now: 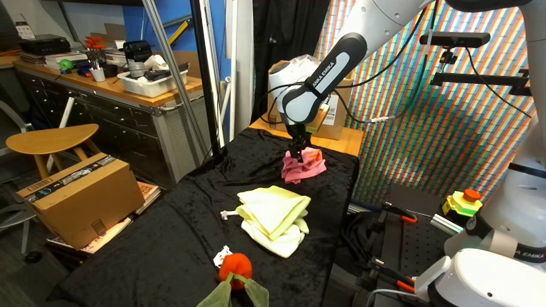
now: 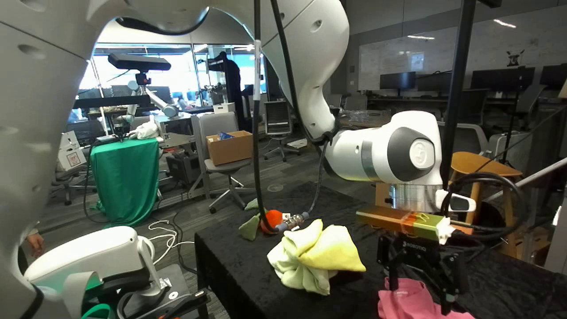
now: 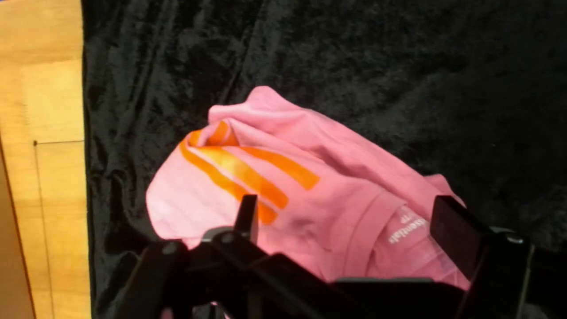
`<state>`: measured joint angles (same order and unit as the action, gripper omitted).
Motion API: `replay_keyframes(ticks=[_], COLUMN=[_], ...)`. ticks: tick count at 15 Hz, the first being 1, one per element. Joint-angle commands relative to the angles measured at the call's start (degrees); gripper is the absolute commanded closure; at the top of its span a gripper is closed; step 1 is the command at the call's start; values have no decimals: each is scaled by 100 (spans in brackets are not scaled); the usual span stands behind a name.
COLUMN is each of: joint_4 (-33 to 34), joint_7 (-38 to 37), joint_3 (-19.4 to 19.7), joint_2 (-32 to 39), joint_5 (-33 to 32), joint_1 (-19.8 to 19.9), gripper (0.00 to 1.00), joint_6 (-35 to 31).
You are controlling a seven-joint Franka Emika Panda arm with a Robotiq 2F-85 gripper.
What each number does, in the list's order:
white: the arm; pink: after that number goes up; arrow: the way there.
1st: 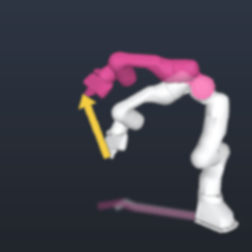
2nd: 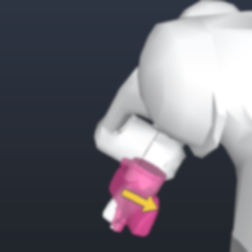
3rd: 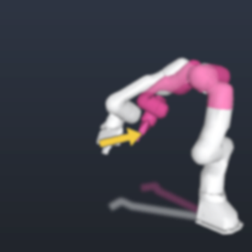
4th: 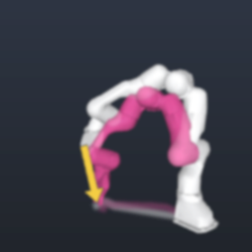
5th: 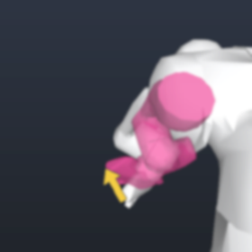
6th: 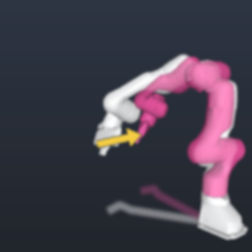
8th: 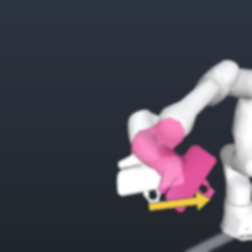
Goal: Pick up the clothes, rope and plush toy on the table and put them in the one place
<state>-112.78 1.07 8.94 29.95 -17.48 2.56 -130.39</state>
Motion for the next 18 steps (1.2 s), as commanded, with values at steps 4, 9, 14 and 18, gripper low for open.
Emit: replay_keyframes(ticks=[4, 9, 14, 18], joint_4=[732, 1143, 1409, 1528], joint_7=[1084, 1712, 2203, 2338], joint_3=[-30, -115, -275, -489], joint_2=[564, 1049, 1406, 1515], joint_5=[-643, -614, -440, -89], joint_1=[210, 436, 700, 849], gripper=[0, 0, 0, 0], joint_6=[172, 45, 6, 99])
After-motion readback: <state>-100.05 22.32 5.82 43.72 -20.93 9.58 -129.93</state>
